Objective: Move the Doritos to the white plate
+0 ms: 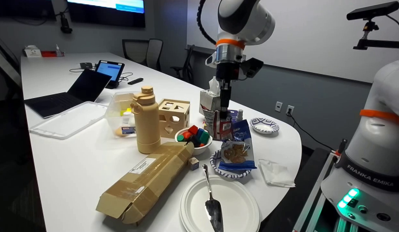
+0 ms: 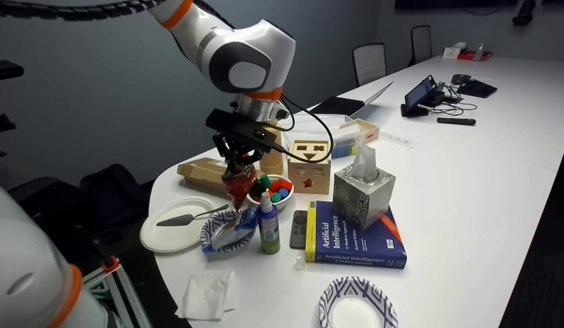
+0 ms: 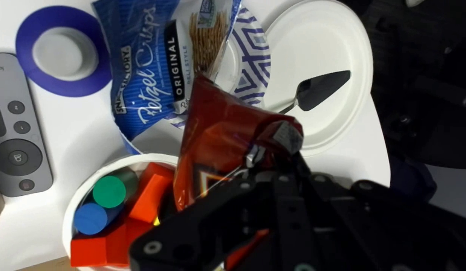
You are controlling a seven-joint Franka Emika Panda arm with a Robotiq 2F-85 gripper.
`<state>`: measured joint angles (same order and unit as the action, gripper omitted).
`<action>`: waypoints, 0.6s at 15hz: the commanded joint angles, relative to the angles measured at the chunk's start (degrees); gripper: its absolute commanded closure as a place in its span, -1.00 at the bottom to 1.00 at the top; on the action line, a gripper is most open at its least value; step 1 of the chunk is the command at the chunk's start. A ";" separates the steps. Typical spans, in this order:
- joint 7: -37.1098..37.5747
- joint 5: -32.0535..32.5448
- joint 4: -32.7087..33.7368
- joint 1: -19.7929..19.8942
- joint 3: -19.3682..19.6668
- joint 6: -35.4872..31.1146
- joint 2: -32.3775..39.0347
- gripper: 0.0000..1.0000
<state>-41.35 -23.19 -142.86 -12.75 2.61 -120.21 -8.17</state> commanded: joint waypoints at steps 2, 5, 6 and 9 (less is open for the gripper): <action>-0.15 -0.15 -0.06 1.77 -2.43 -0.52 0.16 0.98; 2.53 -0.59 -1.95 0.36 -5.99 -4.49 0.43 0.98; 3.26 -1.05 -2.86 -0.28 -7.38 -6.20 0.33 0.98; 6.11 -2.70 -5.82 -2.13 -11.18 -9.98 -0.01 0.98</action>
<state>-37.87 -23.59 -145.35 -13.19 -5.74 -126.30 -6.94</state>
